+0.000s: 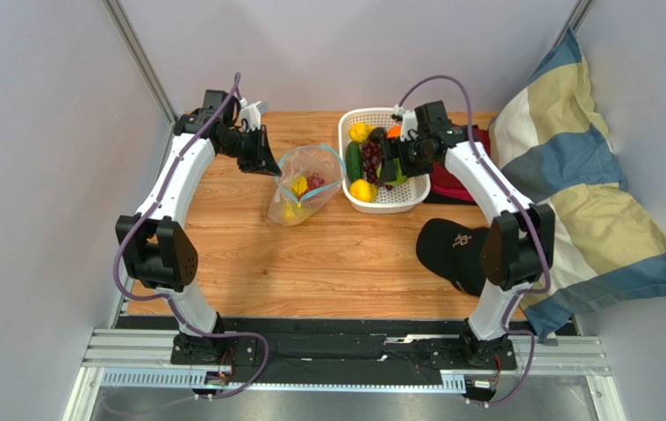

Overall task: Place the food in the zip-top bag and seal the zipper
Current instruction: Pick up the fake fruit from the bin, then place the fake fruit in the zipper food storage bag.

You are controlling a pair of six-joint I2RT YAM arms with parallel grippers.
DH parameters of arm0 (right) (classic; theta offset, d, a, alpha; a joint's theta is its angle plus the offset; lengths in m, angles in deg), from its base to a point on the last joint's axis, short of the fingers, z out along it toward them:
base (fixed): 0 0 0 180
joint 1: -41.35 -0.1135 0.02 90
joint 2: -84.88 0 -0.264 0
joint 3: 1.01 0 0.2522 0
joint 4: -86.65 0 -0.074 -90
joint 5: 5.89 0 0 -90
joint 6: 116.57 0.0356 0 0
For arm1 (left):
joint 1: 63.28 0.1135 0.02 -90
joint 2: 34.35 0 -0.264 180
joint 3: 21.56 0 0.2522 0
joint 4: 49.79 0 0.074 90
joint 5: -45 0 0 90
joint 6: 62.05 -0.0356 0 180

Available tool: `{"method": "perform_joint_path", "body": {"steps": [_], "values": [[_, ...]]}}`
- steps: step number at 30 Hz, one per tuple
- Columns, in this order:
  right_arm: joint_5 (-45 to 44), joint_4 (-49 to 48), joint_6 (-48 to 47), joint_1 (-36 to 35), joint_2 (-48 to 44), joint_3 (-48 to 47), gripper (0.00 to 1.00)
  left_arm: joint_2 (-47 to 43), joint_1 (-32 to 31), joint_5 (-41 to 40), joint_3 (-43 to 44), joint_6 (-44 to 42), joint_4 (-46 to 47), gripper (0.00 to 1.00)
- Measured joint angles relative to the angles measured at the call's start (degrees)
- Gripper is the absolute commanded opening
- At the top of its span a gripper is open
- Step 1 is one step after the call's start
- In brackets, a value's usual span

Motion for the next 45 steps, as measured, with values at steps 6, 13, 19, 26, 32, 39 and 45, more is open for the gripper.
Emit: {"method": "perform_joint_path", "body": {"steps": [6,13,19,26,32,39,45], "values": [[7.43,-1.49,0.09,-1.84,-7.23,-6.27,0.61,0.00,0.00,0.11,0.00,0.02,0.00,0.00],[11.72,-5.77,1.18,-13.44,-8.50,-10.82,0.66,0.00,0.00,0.33,0.00,0.09,0.04,0.00],[11.23,-7.32,1.51,-21.55,-4.85,-12.66,0.88,0.00,0.00,0.35,0.00,0.26,0.11,0.00],[6.64,-7.02,3.43,-21.64,0.26,-14.47,1.00,-0.04,0.00,0.31,-0.09,0.26,0.15,0.00],[5.64,-7.28,4.94,-19.26,-0.35,-15.45,1.00,-0.22,0.00,0.35,-0.22,0.26,0.20,0.00],[4.46,-8.87,5.40,-8.81,-6.10,-7.23,0.98,-0.22,0.00,0.28,-0.22,0.26,0.20,0.00],[2.69,-8.63,5.79,-2.93,-4.59,-0.02,0.94,-0.22,0.00,0.39,-0.22,0.24,0.02,0.00]]}}
